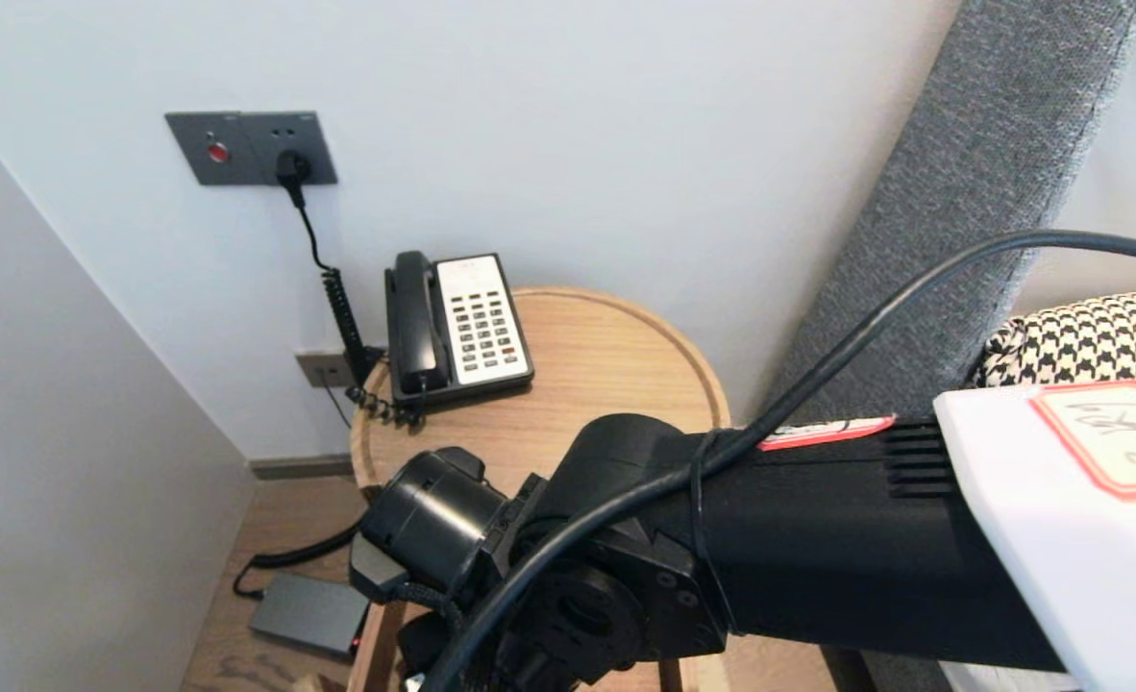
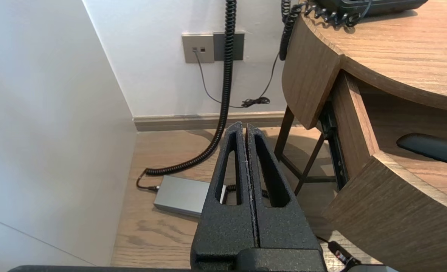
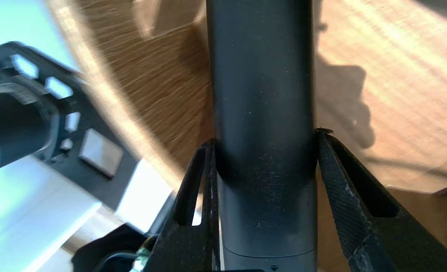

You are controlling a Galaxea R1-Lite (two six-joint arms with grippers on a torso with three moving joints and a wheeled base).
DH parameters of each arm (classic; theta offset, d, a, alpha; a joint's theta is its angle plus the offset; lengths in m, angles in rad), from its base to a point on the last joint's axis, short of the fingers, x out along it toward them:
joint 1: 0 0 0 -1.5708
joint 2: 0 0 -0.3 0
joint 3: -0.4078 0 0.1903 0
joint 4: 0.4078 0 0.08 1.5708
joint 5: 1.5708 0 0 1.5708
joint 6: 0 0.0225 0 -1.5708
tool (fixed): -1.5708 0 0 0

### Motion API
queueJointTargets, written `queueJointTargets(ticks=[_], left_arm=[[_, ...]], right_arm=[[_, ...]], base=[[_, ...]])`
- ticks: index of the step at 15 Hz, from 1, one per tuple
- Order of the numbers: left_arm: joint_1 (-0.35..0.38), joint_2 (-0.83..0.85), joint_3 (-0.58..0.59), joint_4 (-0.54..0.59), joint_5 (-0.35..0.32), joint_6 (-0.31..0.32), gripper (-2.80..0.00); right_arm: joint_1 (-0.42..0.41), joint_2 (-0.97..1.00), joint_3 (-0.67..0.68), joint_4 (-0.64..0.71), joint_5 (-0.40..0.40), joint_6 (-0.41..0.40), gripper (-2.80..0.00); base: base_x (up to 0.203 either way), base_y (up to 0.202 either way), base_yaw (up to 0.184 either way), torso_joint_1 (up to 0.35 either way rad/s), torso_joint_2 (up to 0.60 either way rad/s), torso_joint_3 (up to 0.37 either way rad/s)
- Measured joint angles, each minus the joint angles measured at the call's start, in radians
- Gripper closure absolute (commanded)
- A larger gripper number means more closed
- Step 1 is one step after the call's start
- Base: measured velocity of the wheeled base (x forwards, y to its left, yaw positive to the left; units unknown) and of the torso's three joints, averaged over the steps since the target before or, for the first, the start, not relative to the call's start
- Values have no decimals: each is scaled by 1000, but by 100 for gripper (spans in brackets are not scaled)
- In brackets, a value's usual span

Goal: Put the remote controls on the table in the drawer one by one

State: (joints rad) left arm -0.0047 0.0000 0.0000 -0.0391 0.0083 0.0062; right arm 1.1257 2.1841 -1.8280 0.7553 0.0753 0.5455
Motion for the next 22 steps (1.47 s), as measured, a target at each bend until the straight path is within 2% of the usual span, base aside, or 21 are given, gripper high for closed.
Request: queueJointTargets(ticks=[3,10,15,18,22], left_arm=[[0,0,0,0,1,0,0],[0,0,0,0,0,0,0],[0,0,0,0,1,0,0],[0,0,0,0,0,0,0],[0,0,0,0,0,0,0]], right_arm=[[-4,12,9,-4,-47,-17,0],[-19,33,-4,-37,-79,-1,0],[-22,43,-8,-60,-164,61,0],[-17,66,-9,-100,-270,118,0],[-13,91,-24,-102,-300,159,0]], base=[[0,0,0,0,0,0],[0,0,0,0,0,0],[0,0,0,0,0,0],[0,0,0,0,0,0],[0,0,0,0,0,0]])
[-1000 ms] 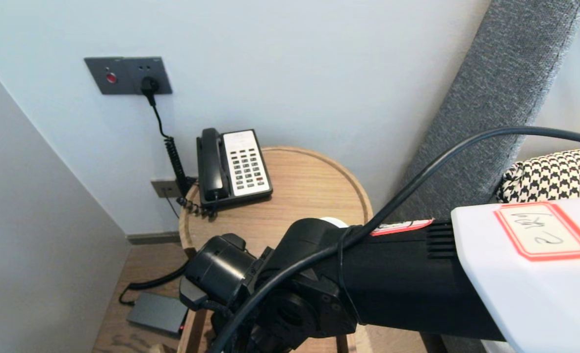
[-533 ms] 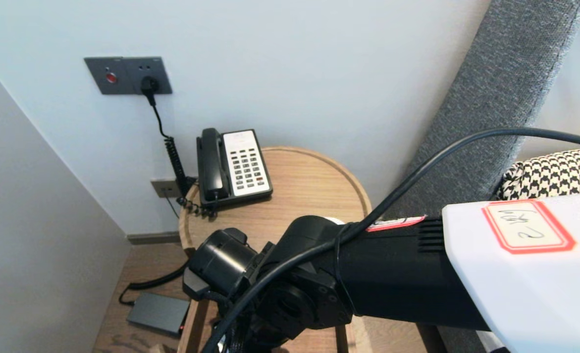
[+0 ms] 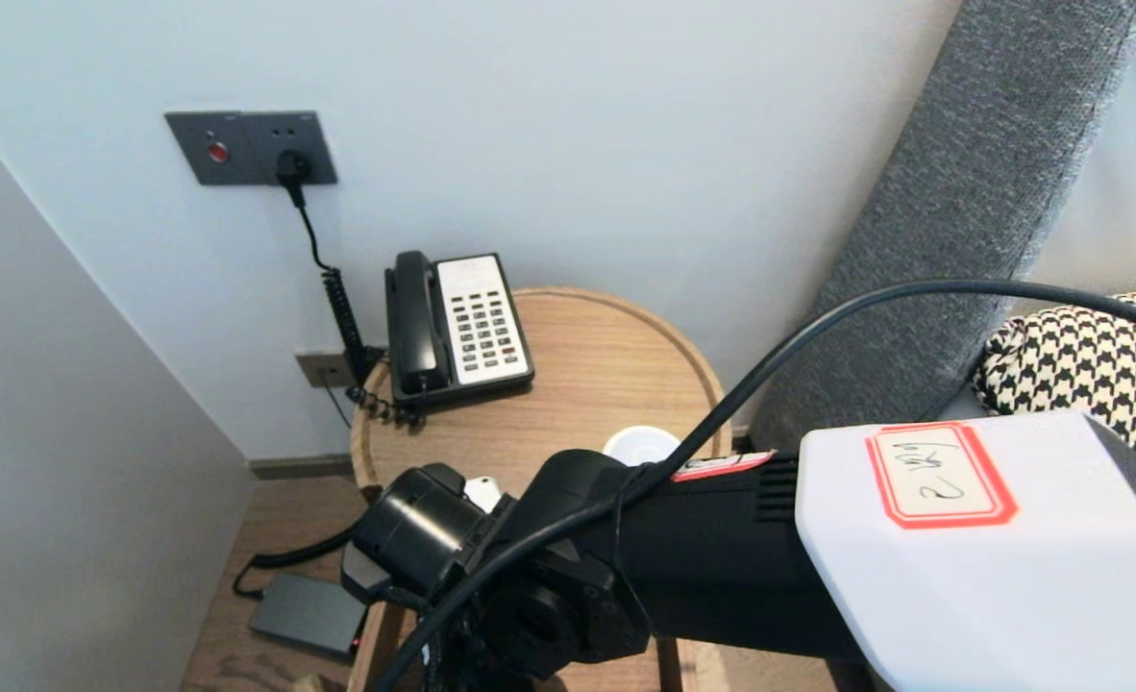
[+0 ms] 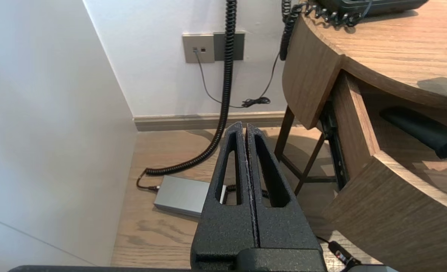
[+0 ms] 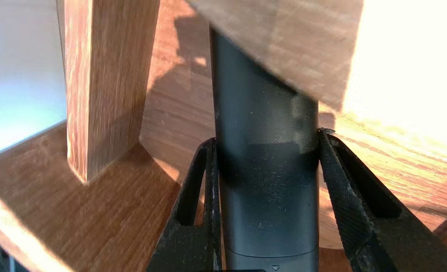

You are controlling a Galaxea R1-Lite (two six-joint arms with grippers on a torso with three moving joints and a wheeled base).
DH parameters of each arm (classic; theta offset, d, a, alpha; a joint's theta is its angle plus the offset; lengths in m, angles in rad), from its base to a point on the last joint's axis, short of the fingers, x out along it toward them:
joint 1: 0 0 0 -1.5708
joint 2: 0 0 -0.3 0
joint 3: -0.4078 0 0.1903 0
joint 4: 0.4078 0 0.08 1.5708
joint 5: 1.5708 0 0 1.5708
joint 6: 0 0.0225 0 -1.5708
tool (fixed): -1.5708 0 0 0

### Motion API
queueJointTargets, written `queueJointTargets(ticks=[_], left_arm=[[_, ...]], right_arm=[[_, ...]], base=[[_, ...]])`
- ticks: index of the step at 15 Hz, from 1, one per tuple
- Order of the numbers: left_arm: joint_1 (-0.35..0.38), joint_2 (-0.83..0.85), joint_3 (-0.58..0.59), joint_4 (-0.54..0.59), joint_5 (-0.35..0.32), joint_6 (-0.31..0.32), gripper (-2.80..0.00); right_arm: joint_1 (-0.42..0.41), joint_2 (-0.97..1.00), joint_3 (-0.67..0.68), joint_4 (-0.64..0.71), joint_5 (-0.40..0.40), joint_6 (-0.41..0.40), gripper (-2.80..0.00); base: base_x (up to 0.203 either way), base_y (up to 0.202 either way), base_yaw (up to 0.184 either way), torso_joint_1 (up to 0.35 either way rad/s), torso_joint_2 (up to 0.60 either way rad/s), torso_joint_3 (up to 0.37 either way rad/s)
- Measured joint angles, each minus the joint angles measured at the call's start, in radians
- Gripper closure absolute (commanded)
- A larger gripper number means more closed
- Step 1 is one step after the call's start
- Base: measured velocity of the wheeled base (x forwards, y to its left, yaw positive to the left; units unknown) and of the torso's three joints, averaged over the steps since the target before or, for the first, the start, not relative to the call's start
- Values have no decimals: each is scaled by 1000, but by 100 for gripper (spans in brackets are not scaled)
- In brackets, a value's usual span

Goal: Put the remote controls on the table in the drawer one by one

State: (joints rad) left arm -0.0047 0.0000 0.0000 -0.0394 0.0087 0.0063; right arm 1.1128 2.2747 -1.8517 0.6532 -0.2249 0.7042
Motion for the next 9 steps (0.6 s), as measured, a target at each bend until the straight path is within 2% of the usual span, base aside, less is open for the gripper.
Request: queueJointTargets(ticks=[4,6,9], left_arm=[[0,0,0,0,0,0,0],[0,0,0,0,0,0,0],[0,0,0,0,0,-1,0]], right_arm=[[18,27,-36,4,-79,90,0],[33,38,-52,5,-98,114,0],[57,58,-68,10,-167,157,0]], base=[[0,0,0,0,0,0],[0,0,0,0,0,0],[0,0,0,0,0,0]])
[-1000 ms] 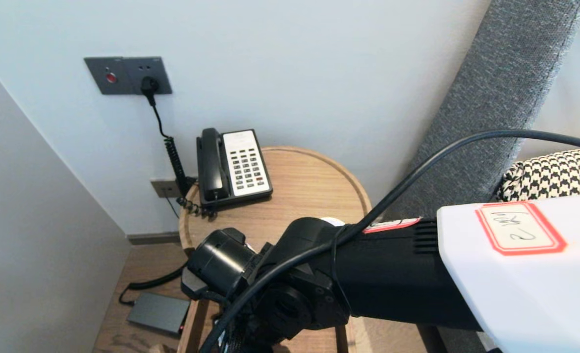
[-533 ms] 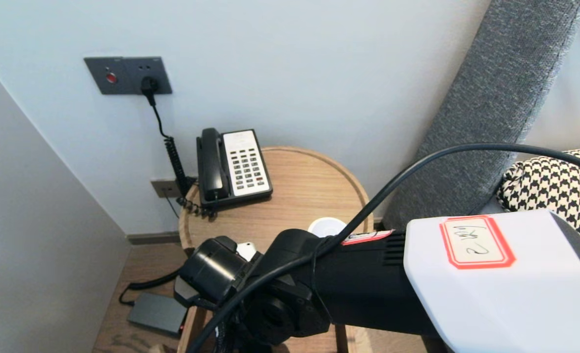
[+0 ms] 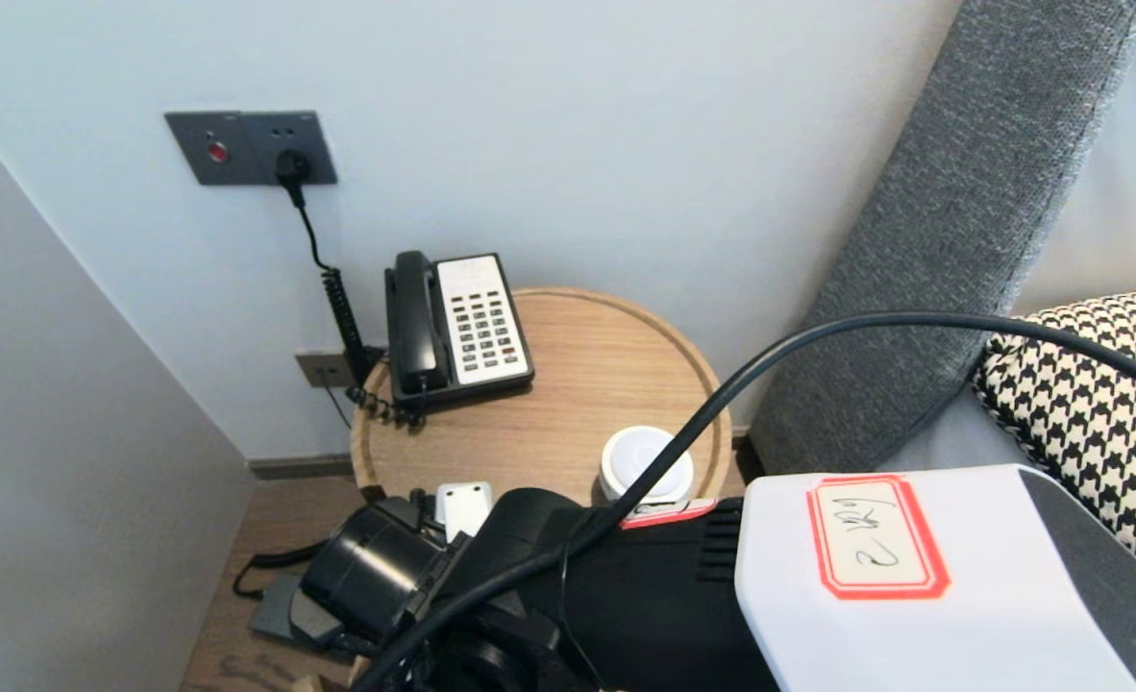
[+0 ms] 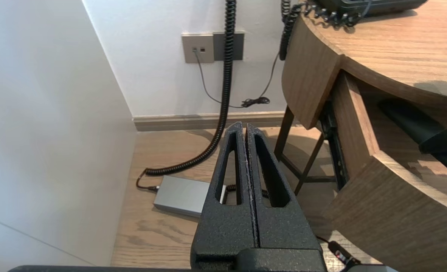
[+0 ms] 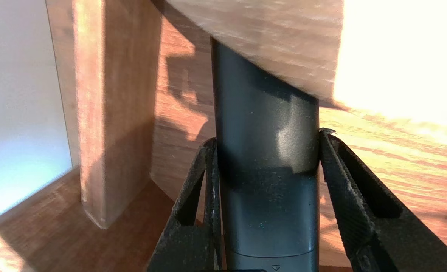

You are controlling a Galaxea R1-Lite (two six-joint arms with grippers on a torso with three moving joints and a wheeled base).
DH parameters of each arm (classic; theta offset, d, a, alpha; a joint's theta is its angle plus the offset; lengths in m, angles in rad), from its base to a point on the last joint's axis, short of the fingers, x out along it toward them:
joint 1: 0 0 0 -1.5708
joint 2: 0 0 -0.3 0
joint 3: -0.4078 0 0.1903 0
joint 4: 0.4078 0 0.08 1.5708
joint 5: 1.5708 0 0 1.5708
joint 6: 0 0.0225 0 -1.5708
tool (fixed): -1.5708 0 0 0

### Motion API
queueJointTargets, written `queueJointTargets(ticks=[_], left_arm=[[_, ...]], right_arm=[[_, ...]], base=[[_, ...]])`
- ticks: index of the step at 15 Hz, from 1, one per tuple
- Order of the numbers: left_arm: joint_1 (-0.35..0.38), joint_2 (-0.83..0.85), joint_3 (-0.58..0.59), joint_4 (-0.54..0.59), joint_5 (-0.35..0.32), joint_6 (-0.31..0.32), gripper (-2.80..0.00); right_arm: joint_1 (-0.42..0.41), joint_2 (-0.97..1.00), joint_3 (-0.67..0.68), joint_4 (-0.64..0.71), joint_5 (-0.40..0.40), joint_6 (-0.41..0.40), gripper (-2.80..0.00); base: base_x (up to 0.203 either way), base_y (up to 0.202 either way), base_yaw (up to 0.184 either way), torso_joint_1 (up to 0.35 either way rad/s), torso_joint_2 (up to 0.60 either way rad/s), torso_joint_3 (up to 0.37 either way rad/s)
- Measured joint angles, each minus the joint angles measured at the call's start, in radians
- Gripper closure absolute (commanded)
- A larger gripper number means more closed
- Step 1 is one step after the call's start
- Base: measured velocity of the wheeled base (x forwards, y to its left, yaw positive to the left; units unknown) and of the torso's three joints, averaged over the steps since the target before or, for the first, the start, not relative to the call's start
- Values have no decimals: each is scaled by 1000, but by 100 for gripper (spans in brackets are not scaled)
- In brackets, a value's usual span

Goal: Put the remote controls on the table in the drawer one by one

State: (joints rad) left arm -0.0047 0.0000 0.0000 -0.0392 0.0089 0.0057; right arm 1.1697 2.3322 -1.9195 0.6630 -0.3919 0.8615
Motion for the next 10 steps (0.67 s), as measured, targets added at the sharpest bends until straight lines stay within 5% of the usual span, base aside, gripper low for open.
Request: queueJointTargets(ticks=[10], left_arm=[[0,0,0,0,0,0,0]], right_arm=[[12,13,-9,-7,-26,106,0]], base=[[0,0,0,0,0,0]])
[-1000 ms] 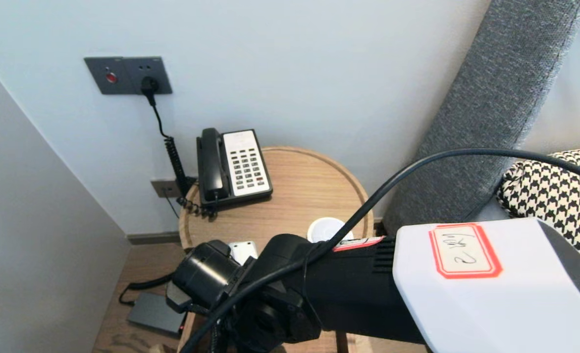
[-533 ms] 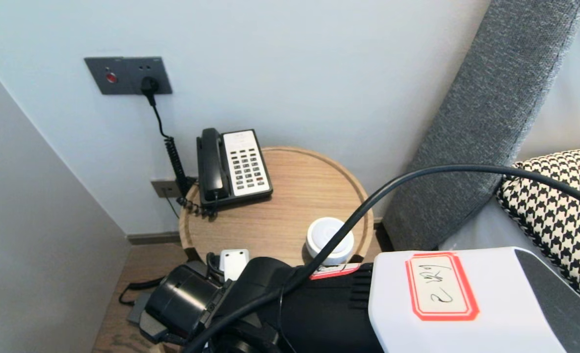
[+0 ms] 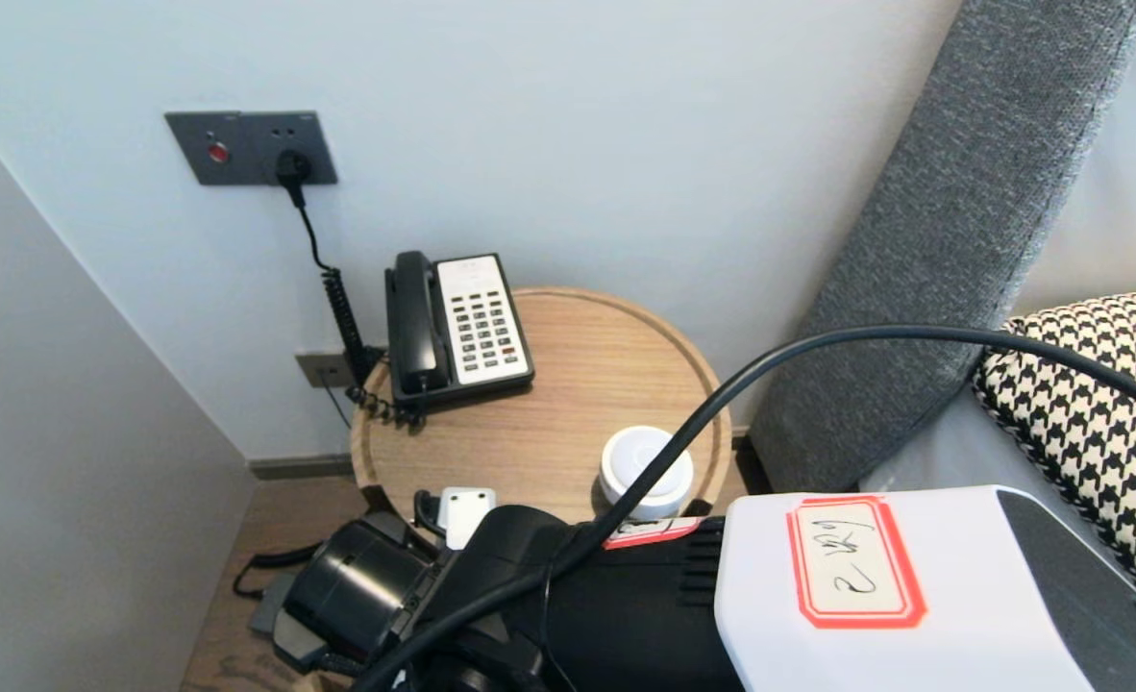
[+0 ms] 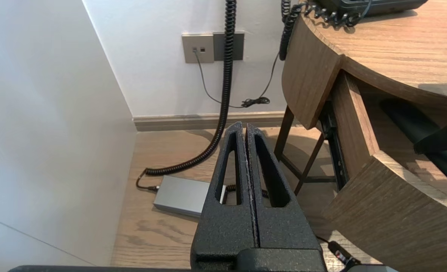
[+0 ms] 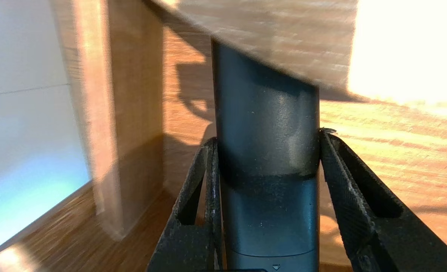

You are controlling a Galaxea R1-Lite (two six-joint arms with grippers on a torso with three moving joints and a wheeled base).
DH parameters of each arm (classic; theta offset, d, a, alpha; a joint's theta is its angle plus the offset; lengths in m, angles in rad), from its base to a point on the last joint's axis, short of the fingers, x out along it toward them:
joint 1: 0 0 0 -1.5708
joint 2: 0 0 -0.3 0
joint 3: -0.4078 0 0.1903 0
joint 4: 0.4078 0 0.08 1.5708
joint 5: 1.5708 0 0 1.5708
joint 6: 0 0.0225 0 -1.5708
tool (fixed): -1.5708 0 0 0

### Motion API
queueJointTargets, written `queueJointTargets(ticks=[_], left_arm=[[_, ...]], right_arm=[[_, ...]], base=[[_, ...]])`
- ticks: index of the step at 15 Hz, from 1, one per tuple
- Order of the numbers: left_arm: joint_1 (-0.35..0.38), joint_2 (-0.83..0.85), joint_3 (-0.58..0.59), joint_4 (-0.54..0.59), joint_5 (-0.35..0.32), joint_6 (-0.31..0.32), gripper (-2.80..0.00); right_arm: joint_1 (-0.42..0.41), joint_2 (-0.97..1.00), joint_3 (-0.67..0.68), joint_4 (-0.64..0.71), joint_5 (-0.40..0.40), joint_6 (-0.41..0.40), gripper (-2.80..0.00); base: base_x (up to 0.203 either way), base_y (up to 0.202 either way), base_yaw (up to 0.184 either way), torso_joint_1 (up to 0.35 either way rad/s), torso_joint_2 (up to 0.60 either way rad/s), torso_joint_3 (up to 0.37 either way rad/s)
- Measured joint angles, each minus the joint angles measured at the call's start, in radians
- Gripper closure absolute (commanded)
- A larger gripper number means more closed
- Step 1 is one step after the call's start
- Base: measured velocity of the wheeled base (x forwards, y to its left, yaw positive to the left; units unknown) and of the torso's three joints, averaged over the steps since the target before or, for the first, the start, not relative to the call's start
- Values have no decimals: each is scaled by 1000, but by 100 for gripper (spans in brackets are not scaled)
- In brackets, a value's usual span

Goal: Put the remote controls on the table in the drawer one by one

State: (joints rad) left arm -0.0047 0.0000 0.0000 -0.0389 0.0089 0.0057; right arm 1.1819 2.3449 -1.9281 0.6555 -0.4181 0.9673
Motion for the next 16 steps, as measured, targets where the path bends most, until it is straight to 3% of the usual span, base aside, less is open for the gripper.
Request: queueJointTargets(ticks=[5,16], left_arm=[[0,0,0,0,0,0,0],[0,0,0,0,0,0,0]], right_arm=[[2,-10,0,55,-30,4,0],[-7,9,-5,28,-46,0,0]], base=[[0,0,0,0,0,0],[0,0,0,0,0,0]])
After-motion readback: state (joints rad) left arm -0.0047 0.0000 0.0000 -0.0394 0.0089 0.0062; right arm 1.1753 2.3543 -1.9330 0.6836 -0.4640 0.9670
